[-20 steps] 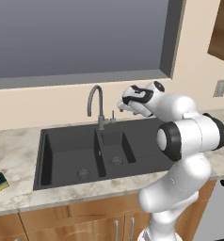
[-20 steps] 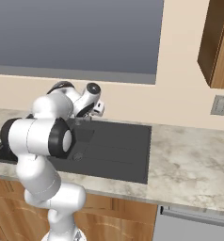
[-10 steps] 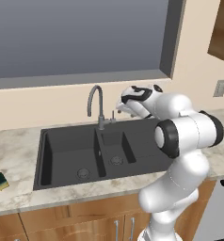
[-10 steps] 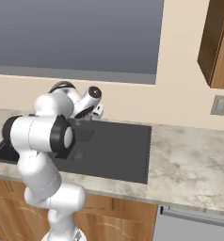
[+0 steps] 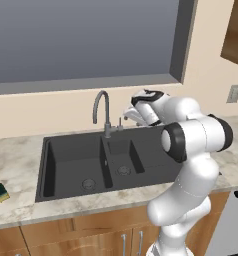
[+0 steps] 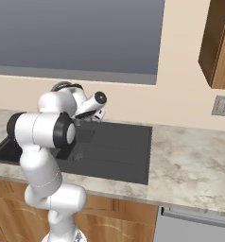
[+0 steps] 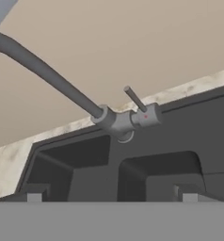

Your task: Soak the sponge with water for a few seconds and then drop it inside the sink.

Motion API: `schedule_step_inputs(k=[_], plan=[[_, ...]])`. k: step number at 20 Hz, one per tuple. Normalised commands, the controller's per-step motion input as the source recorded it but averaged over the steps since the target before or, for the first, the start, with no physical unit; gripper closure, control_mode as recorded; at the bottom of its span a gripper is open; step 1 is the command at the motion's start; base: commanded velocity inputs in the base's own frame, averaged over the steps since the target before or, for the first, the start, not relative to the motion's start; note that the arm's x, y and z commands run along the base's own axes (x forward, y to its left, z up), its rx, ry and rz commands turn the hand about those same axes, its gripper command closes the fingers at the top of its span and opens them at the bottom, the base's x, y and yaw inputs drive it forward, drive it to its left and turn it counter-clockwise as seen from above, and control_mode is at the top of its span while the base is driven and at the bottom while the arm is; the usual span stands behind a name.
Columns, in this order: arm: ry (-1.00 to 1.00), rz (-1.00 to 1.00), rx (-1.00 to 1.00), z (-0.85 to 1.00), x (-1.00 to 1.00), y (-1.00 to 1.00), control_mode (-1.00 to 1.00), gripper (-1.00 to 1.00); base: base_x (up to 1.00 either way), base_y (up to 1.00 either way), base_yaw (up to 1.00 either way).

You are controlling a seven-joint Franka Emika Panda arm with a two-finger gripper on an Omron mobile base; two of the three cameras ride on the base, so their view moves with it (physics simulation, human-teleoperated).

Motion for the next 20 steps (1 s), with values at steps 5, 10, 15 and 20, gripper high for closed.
schedule_step_inputs(k=[5,10,15,20], plan=[[0.0,0.0,0.08,-0.01,0.06,0.0,-1.0,-1.0,0.0,0.0,0.0],[0.0,0.0,0.01,-0.05,0.09,0.01,-1.0,-1.0,0.0,0.0,0.0],[0.0,0.0,0.0,0.0,0.23,0.0,-1.0,-1.0,0.0,0.0,0.0],[0.0,0.0,0.0,-0.01,0.26,0.0,-1.0,-1.0,0.0,0.0,0.0]])
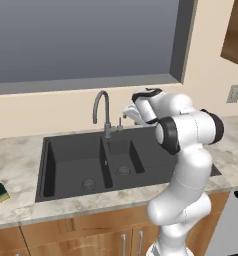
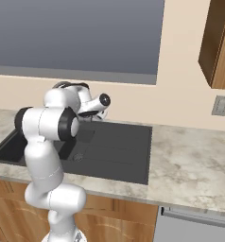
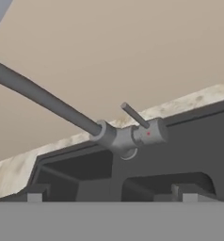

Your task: Soak the sponge with water for a few seconds and then drop it inside the sink.

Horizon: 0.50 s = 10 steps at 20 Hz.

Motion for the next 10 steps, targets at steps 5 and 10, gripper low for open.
schedule_step_inputs(k=[5,10], plan=[[0.0,0.0,0.0,-0.1,0.21,0.0,-1.0,-1.0,0.0,0.0,0.0],[0.0,0.0,0.0,-0.13,0.2,0.0,-1.0,-1.0,0.0,0.0,0.0]])
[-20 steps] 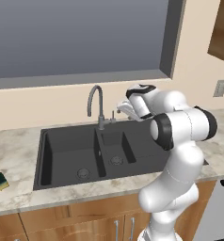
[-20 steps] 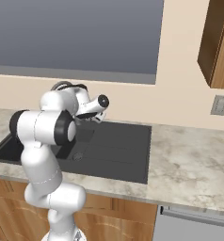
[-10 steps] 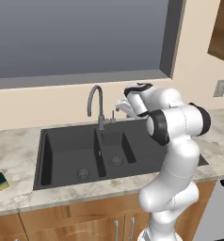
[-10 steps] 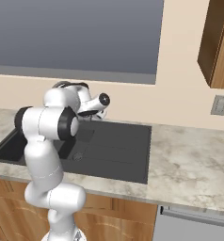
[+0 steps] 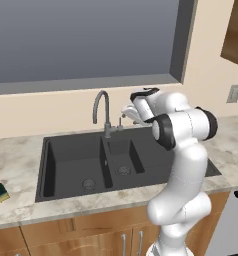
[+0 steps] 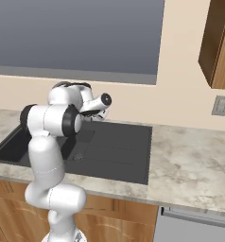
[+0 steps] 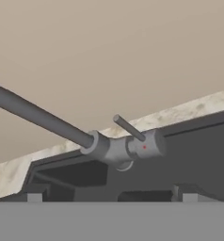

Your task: Soak the sponge with water for a few seconds and then drop it inside the sink.

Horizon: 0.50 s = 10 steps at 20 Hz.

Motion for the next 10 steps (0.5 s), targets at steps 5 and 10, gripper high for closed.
schedule_step_inputs(k=[5,10], plan=[[0.0,0.0,0.0,-0.13,0.18,0.04,-1.0,-1.0,0.0,0.0,0.0],[0.0,0.0,0.0,-0.19,0.15,0.1,-1.0,-1.0,0.0,0.0,0.0]])
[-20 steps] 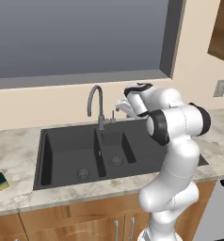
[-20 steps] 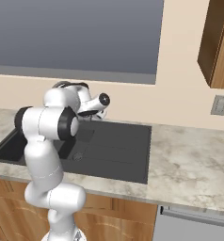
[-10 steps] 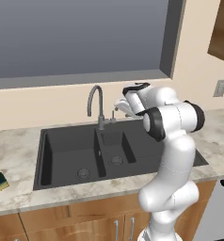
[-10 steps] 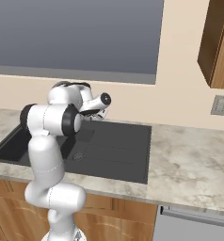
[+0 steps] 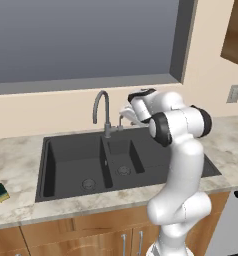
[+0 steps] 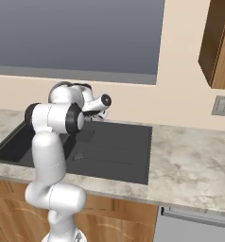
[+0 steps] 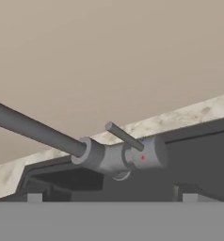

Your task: Soak the sponge with water for a few seconds and then drop it inside the sink.

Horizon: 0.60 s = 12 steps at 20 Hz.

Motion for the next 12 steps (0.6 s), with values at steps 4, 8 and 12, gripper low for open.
schedule_step_inputs(k=[4,8,12], plan=[[0.0,0.0,0.0,-0.22,0.09,0.06,-1.0,-1.0,0.0,0.0,0.0],[0.0,-0.03,0.0,-0.15,0.18,0.0,-1.0,-1.0,0.0,0.0,0.0],[0.0,-0.05,0.0,-0.14,0.26,0.0,-1.0,-1.0,0.0,0.0,0.0]])
